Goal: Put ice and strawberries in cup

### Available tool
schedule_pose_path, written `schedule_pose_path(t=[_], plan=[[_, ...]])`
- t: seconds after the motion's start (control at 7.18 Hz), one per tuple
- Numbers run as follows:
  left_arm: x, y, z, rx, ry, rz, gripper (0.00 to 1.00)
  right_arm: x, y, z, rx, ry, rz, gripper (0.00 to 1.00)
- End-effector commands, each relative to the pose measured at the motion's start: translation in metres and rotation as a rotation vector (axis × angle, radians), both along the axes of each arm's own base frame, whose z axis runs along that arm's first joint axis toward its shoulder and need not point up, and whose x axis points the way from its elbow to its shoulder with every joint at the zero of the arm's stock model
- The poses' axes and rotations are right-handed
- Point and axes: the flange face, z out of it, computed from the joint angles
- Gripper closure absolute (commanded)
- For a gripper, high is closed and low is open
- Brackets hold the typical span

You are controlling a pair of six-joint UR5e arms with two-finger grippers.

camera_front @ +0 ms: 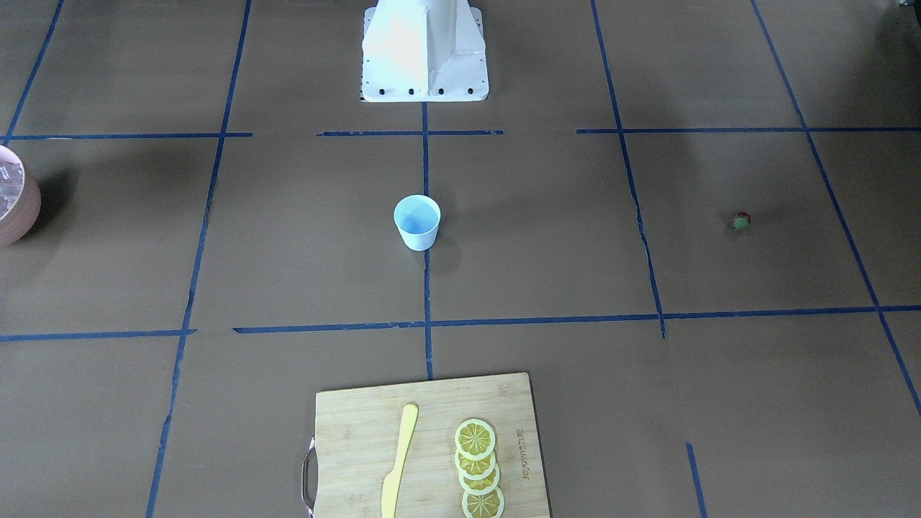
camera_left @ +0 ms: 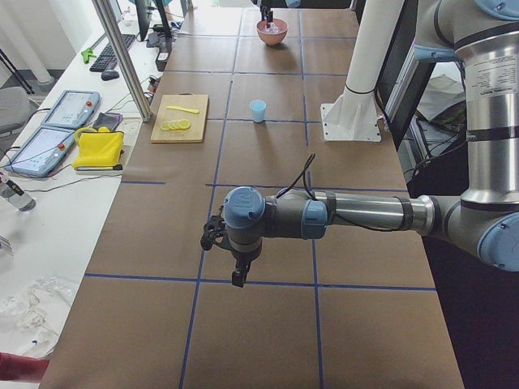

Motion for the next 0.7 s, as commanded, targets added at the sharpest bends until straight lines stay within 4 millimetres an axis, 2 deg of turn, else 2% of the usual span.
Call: schedule_pose_path(t=[0.0, 0.28, 0.42, 0.56], plan=[[0.0004, -0.0003, -0.0002, 0.000, 0.000, 0.001, 0.00, -0.0105, 0.0014, 0.0040, 0.004, 0.026, -0.021, 0.04], [0.0004, -0.0003, -0.0002, 0.000, 0.000, 0.001, 0.00, -0.0124, 0.0038, 0.0116, -0.005, 0.031, -0.033, 0.07], [-0.0003, -0.0002, -0.0002, 0.000, 0.000, -0.001, 0.00, -0.0115, 0.0045, 0.0130, -0.006, 0.032, -0.033, 0.26], [-0.0003, -0.0002, -0.0002, 0.000, 0.000, -0.001, 0.00, -0.0099, 0.0069, 0.0132, -0.006, 0.033, -0.033, 0.69]])
